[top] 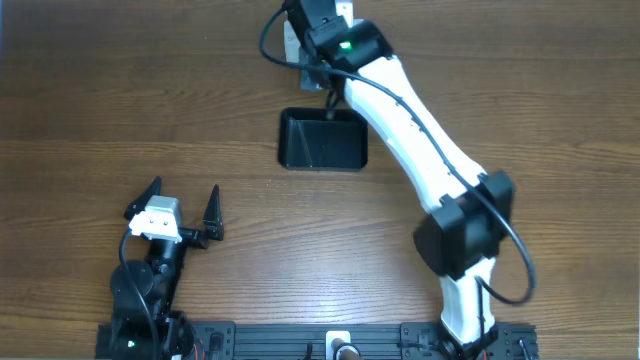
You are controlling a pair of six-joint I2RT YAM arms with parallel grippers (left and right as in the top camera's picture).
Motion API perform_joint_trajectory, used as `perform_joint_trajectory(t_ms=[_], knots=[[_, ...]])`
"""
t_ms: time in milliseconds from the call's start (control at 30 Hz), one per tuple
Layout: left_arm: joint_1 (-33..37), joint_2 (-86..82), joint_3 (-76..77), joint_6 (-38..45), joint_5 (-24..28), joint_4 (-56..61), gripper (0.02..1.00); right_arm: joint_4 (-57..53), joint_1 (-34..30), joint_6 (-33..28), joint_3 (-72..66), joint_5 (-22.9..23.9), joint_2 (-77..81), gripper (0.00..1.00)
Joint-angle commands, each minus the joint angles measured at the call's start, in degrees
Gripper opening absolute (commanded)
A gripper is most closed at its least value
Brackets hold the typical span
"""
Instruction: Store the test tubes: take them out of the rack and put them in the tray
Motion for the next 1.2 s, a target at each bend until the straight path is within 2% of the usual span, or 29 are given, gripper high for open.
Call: perform_joint_trajectory(t_ms=[33,600,1100,1200], knots=[[0.3,-0.4,-0.3,0.7,0.6,-0.2,1.0,0.3,0.3,1.6,-0.3,-5.5,5.4,0.049],[0.3,-0.4,-0.3,0.7,0.6,-0.2,1.0,0.2,0.9,6.7,-0.3,-5.6,12.9,0.066],[0.3,-0.4,-0.3,0.7,0.6,-0.2,1.0,-0.9,2.3,6.6,-0.3,-5.6,13.9,0.108],[0.3,-0.4,-0.3,0.7,0.6,-0.2,0.998,-1.4,2.3,6.6,-0.3,-5.6,13.9,0.148]])
